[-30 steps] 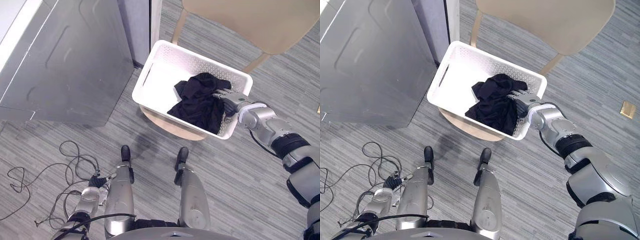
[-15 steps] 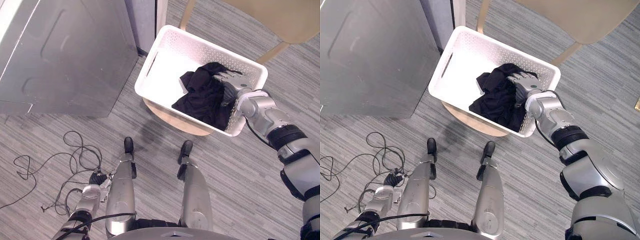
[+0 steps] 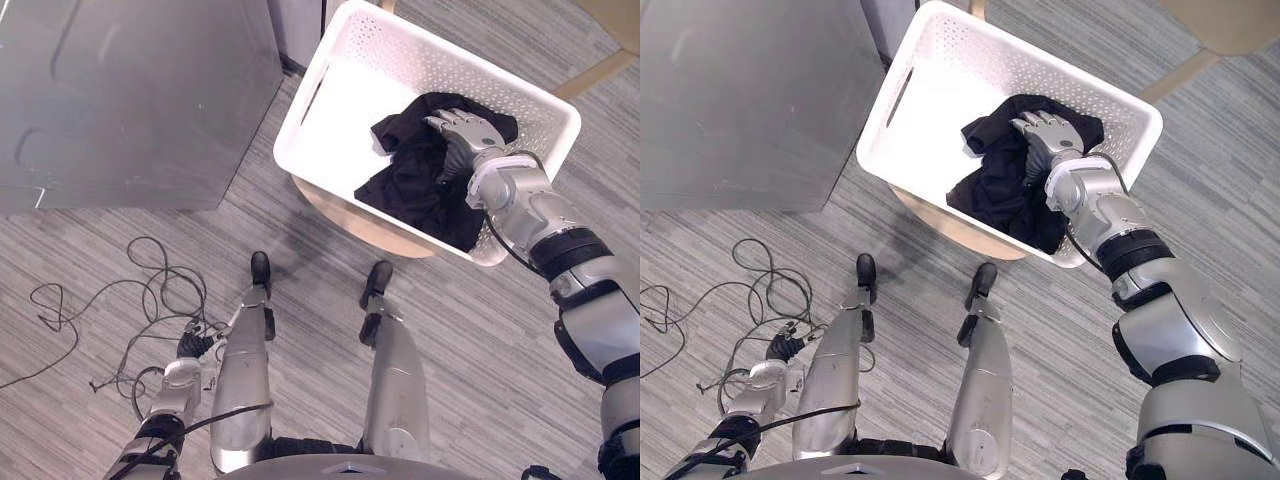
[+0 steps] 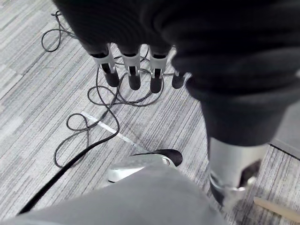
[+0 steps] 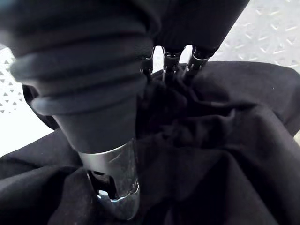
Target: Pick up the laundry basket with both hands and put the clothes into the washing machine.
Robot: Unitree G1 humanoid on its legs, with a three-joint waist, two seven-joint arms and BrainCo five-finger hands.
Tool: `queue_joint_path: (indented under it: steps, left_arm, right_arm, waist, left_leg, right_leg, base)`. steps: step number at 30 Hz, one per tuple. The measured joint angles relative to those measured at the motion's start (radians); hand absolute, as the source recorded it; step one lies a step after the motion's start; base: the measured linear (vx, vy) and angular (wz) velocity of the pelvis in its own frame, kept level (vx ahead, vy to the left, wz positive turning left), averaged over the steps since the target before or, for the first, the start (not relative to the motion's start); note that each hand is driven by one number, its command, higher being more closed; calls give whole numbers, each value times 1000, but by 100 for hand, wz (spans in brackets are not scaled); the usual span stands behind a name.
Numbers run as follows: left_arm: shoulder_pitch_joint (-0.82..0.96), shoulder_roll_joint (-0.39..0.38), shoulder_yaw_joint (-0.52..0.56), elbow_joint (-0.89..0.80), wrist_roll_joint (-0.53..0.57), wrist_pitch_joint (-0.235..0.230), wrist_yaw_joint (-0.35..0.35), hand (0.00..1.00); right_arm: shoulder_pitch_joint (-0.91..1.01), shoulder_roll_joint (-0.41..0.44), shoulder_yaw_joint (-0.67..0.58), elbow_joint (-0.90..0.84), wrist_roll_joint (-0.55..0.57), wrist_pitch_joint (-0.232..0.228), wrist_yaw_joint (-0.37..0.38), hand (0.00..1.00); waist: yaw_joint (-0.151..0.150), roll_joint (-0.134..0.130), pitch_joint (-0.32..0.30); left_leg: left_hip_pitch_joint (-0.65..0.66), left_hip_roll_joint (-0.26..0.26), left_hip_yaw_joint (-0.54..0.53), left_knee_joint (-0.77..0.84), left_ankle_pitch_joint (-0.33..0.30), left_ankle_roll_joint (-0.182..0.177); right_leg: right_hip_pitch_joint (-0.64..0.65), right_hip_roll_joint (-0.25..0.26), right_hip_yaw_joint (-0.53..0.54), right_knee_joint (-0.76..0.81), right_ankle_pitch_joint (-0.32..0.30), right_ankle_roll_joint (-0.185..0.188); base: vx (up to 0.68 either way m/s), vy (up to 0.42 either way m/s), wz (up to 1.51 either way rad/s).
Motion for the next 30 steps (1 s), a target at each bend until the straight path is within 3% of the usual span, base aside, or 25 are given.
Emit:
queue_joint_path:
  steps: [4,5,25,30]
  left_arm:
    - [0,0,2,-16,-18,0,0,0]
    - [0,0,2,-19,-19,0,-1,0]
    - [0,-14,-1,-32,-20,0,-6,0]
    - [0,-18,-1,-32,-21,0,-7,0]
  right_arm:
    - [0,8,4,35,0,11,3,0]
    - [-1,13,4,37,0,14,5,100]
    - [99,77,11,67,29,15,60,100]
    - [125,87,-61,66,116,20,55,100]
  waist:
    - [2,0,0]
    - [2,1,0]
    - [4,1,-57]
    - [3,2,-64]
  left_leg:
    - [-40,-1,-3,35,-9,7]
    - [-49,0,-4,45,-12,9]
    - [-34,0,-3,46,-10,9]
    - [-26,-2,0,32,-2,10]
  right_leg:
    - [-32,-8,0,26,-7,-5]
    - [-39,-8,1,31,-7,-5]
    - [-24,-10,3,37,-6,-6]
    - [-16,-10,1,19,0,-8]
  base:
    - [-17,-4,5]
    - [0,0,0]
    - [9,-1,0]
    - [0,0,0]
